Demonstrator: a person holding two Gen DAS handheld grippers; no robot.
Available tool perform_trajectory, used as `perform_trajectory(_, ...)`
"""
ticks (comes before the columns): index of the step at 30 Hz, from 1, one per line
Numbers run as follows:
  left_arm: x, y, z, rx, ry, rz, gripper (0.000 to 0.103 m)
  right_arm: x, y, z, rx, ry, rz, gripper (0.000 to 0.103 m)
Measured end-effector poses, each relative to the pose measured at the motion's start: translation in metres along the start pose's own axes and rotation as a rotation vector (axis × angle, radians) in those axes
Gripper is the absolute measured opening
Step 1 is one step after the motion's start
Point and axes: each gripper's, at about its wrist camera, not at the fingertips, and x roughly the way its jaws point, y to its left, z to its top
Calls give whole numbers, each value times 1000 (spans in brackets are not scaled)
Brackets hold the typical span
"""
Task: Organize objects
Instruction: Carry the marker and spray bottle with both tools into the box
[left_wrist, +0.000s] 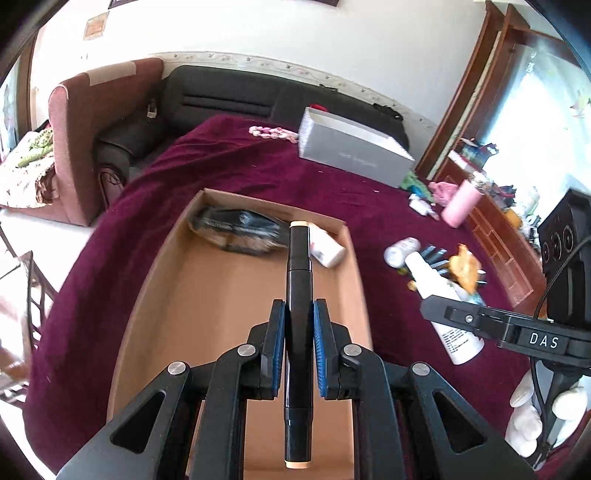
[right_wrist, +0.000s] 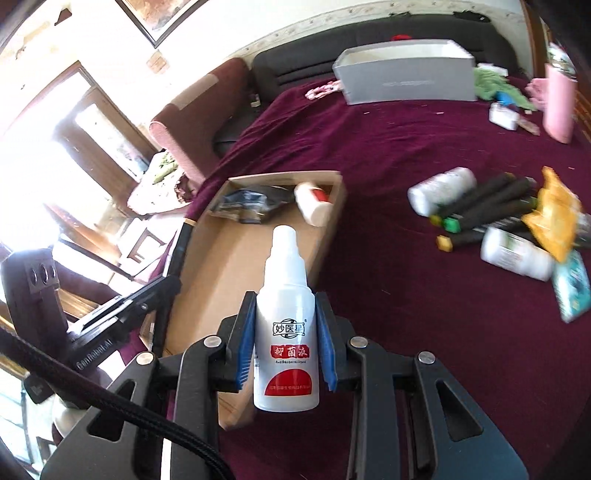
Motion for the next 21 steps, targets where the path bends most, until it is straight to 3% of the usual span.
perform_trajectory(10, 58, 22, 36, -6, 100, 24, 12, 84, 17, 42, 58, 68, -30, 28)
perform_trajectory(17, 88, 22, 40, 5, 161, 34, 12, 110, 15, 47, 55, 88, -85, 28)
perform_trajectory(21, 109, 30, 34, -39, 215, 16, 11, 121, 12, 49, 55, 98, -104, 28)
